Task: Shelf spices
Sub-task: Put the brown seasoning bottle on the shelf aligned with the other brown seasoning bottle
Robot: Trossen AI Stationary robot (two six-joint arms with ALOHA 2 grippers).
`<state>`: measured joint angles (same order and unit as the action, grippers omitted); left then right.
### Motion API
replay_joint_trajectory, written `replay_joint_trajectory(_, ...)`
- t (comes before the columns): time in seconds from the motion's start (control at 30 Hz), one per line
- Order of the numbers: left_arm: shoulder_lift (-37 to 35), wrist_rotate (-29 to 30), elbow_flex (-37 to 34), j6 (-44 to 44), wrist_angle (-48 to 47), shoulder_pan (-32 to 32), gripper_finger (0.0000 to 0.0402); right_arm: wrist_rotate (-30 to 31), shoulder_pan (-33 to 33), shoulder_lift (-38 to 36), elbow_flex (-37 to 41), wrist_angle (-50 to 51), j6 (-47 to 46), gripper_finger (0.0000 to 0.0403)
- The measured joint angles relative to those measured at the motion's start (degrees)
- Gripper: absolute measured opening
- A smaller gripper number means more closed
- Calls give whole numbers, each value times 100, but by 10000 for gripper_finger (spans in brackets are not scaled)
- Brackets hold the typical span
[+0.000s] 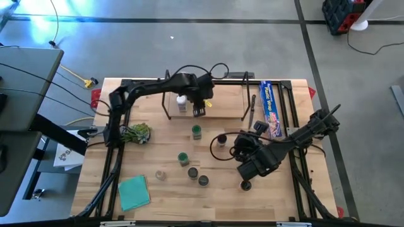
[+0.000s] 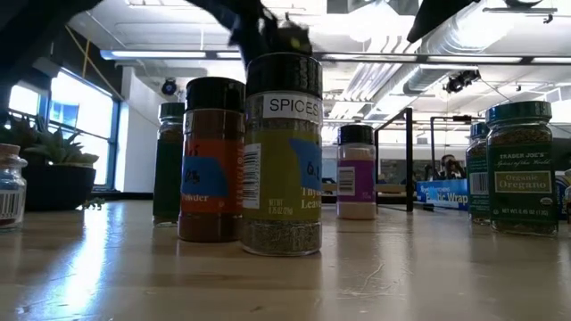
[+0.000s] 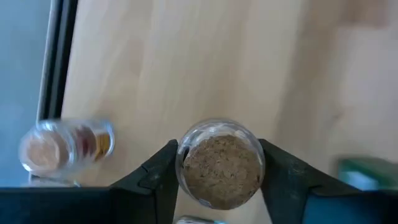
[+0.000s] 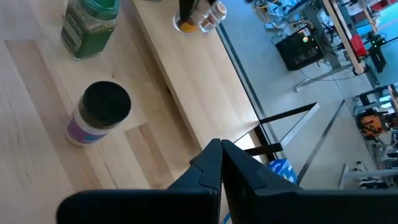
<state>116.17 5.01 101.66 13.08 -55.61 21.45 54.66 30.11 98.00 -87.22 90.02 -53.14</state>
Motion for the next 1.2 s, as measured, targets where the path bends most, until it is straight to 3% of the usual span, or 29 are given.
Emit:
replay_joint_trajectory(0.23, 340, 64, 11, -86, -11, 293, 214, 43, -5, 2, 0, 0, -42, 4)
replay_joint_trajectory(1.2, 129, 1255, 11, -241, 148, 426, 218, 45, -5, 7, 0, -3, -40, 4)
